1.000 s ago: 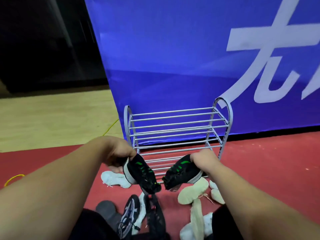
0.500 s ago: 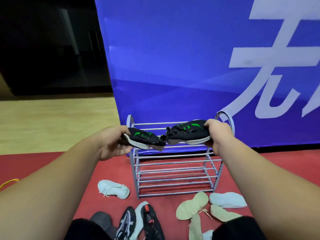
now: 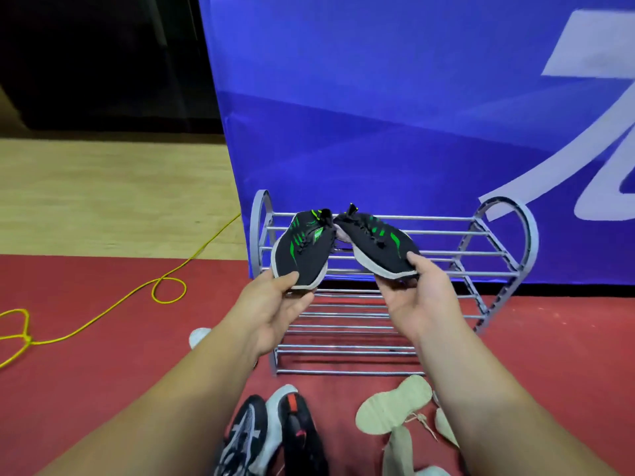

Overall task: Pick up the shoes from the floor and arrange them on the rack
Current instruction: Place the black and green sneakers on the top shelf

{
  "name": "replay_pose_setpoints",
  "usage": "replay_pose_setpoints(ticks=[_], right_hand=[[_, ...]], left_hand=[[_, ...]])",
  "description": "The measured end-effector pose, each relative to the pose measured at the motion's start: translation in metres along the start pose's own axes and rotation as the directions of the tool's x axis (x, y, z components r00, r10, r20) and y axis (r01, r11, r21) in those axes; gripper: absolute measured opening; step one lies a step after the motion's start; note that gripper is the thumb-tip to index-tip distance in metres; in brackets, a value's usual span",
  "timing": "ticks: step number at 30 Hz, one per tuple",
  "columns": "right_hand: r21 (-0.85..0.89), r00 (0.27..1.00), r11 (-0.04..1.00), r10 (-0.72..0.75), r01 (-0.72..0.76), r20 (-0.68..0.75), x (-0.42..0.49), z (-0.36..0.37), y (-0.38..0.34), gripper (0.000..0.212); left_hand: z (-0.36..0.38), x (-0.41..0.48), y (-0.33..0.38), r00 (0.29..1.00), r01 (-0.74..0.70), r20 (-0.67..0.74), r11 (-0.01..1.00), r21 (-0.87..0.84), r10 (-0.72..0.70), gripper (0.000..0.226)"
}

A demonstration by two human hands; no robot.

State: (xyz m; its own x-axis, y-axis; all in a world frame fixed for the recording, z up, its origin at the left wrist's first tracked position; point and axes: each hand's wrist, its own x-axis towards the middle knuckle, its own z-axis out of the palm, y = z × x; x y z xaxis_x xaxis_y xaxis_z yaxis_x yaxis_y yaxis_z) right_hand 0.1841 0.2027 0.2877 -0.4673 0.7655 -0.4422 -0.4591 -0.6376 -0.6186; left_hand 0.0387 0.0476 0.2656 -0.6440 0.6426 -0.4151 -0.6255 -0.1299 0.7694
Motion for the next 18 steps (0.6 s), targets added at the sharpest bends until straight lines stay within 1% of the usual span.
replay_pose_setpoints(ticks=[3, 6, 8, 10, 13, 15, 18], right_hand=[[0.071, 0.994, 0.994, 0.079, -0.084, 0.08, 0.02, -0.009, 0.023, 0.028], [0.083, 0.982, 0.99, 0.098, -0.113, 0.159, 0.035, -0.017, 0.043, 0.034], [0.098, 0.977, 0.988, 0.097, -0.118, 0.189, 0.044, -0.022, 0.053, 0.036], [0.104, 0.973, 0.988, 0.094, -0.118, 0.211, 0.051, -0.023, 0.06, 0.036], [0.108, 0.976, 0.99, 0.068, -0.092, 0.209, 0.061, -0.016, 0.063, 0.034], [0.094, 0.974, 0.993, 0.054, -0.076, 0.218, 0.069, -0.012, 0.062, 0.033], [-0.045, 0.974, 0.999, 0.028, -0.018, 0.224, 0.079, -0.01, 0.064, 0.032]], left_hand=[[0.0, 0.022, -0.017, 1.0, 0.01, 0.025, 0.994, -0.107, -0.007, 0.027], [-0.002, 0.035, -0.029, 0.998, 0.017, 0.069, 0.977, -0.213, -0.002, 0.033], [-0.002, 0.042, -0.035, 0.995, 0.009, 0.095, 0.974, -0.225, 0.012, 0.035], [-0.001, 0.05, -0.037, 0.993, -0.003, 0.116, 0.975, -0.223, 0.03, 0.034], [0.002, 0.062, -0.03, 0.988, -0.021, 0.145, 0.976, -0.218, 0.054, 0.031], [0.002, 0.072, -0.027, 0.987, -0.054, 0.142, 0.986, -0.156, 0.076, 0.031], [-0.003, 0.086, -0.03, 0.991, -0.103, 0.085, 0.994, -0.022, 0.104, 0.033]])
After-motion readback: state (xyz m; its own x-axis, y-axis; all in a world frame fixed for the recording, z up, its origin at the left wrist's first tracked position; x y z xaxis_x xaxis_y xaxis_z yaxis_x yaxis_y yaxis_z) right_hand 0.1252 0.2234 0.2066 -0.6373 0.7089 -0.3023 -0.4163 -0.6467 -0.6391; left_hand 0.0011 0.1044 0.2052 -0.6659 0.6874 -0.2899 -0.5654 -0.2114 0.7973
